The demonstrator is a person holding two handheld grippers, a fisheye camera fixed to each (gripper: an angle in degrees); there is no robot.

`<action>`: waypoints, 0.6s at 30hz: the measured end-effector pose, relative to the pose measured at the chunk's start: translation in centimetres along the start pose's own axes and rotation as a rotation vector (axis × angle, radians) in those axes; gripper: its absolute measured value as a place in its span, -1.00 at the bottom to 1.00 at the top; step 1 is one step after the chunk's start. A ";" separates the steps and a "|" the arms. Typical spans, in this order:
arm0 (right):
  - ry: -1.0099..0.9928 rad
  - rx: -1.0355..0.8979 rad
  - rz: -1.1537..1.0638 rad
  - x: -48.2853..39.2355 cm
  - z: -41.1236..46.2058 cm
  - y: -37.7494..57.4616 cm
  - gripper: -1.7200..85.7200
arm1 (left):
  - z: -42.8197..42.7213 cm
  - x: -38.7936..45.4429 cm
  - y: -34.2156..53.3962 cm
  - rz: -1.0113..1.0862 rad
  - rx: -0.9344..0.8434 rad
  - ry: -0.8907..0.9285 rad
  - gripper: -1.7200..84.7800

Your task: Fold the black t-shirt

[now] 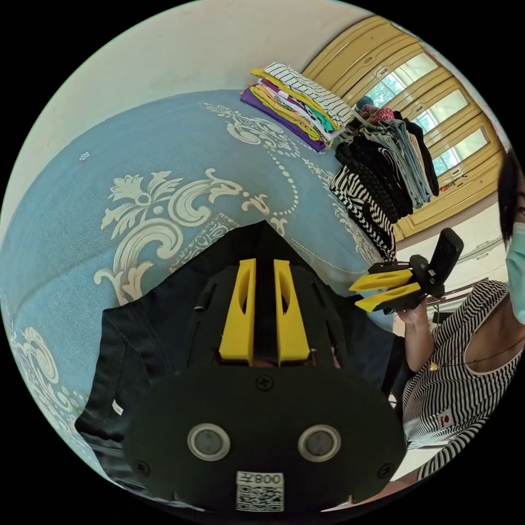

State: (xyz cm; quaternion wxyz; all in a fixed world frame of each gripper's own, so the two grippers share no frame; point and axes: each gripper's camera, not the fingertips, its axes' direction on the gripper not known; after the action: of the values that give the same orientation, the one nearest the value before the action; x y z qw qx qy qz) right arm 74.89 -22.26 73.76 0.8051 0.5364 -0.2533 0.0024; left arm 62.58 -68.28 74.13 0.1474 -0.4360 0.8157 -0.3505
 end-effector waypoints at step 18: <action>0.009 0.002 0.115 2.7 -2.1 -0.4 -0.95 | 2.1 -0.9 -1.7 0.011 0.089 0.055 -0.95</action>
State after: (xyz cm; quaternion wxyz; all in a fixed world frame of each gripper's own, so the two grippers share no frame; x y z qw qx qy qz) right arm 78.25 -21.30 73.93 0.8043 0.5216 -0.2800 0.0514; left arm 65.30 -69.09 73.71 0.1461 -0.4146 0.8056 -0.3973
